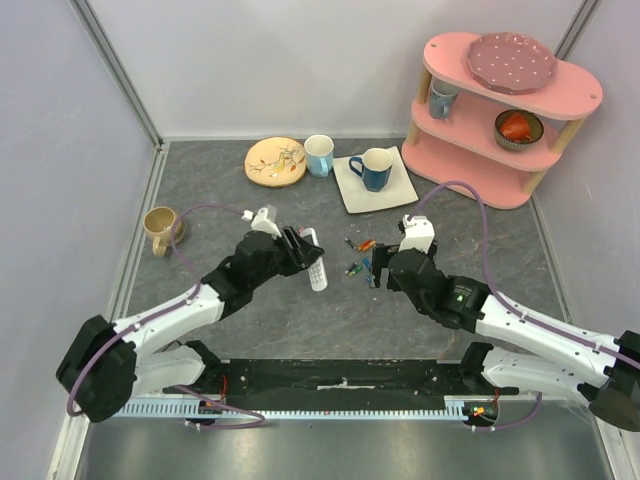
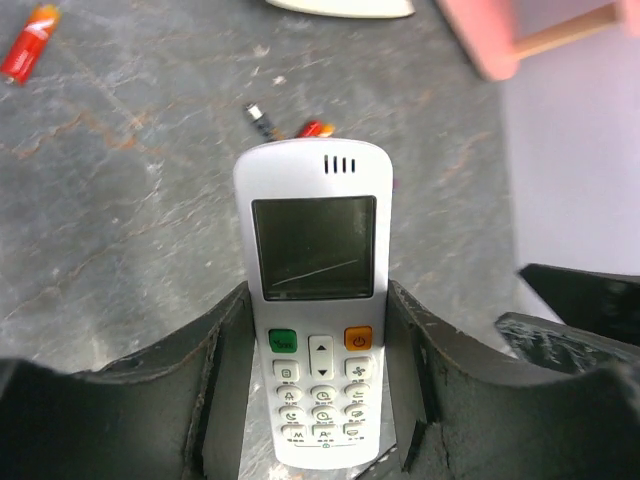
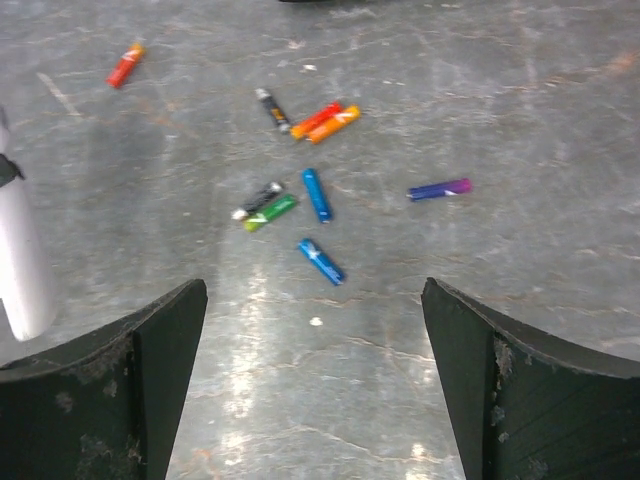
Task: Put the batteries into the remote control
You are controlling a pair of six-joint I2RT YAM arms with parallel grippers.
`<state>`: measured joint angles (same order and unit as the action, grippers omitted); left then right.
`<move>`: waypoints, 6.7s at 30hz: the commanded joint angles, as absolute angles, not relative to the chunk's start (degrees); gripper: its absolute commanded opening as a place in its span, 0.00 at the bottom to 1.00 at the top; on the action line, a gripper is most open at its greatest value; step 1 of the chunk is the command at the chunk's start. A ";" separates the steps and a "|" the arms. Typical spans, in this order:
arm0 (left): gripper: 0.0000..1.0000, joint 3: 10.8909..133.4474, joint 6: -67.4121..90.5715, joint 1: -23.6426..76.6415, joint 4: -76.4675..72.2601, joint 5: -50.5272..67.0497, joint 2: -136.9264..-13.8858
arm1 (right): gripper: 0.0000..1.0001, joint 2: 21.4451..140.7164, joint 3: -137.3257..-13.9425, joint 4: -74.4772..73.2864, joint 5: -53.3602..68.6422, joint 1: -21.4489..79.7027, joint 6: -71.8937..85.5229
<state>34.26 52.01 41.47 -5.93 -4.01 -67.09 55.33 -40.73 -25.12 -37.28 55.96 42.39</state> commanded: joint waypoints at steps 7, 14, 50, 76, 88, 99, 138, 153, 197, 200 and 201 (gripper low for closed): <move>0.02 11.63 59.92 24.54 -54.11 25.12 -53.09 | 0.96 49.75 -37.18 -2.91 -12.84 53.79 40.51; 0.02 6.77 66.09 21.36 -73.90 34.54 -52.82 | 0.96 52.03 -34.90 6.39 -4.23 53.09 43.41; 0.02 7.56 70.66 21.27 -87.19 36.74 -55.99 | 0.96 69.60 -32.43 42.10 24.16 54.22 52.30; 0.02 8.44 71.89 21.44 -87.19 36.83 -55.20 | 0.81 76.46 -34.80 46.41 24.52 55.28 53.00; 0.08 8.52 71.81 21.45 -84.38 37.79 -54.40 | 0.38 75.68 -34.37 43.25 25.40 55.37 50.10; 0.59 9.84 72.42 21.36 -78.76 39.81 -53.70 | 0.25 71.55 -37.00 27.81 22.68 55.55 39.30; 0.72 33.48 43.86 34.89 -8.17 12.40 -53.87 | 0.15 73.04 -52.47 -7.91 -15.02 63.46 24.08; 0.37 35.95 43.33 40.69 -8.88 4.48 -59.85 | 0.15 73.39 -52.65 -9.05 -17.75 64.86 25.31; 0.02 4.48 42.57 44.89 -66.97 -15.63 -60.02 | 0.91 48.95 -29.08 4.32 -21.89 61.87 48.34; 0.02 3.87 38.60 46.66 -73.37 -19.86 -65.02 | 0.91 51.41 -29.88 3.52 -20.92 61.79 48.34; 0.02 3.95 37.45 46.93 -75.30 -20.47 -66.43 | 0.90 52.29 -29.97 3.60 -21.09 61.79 48.43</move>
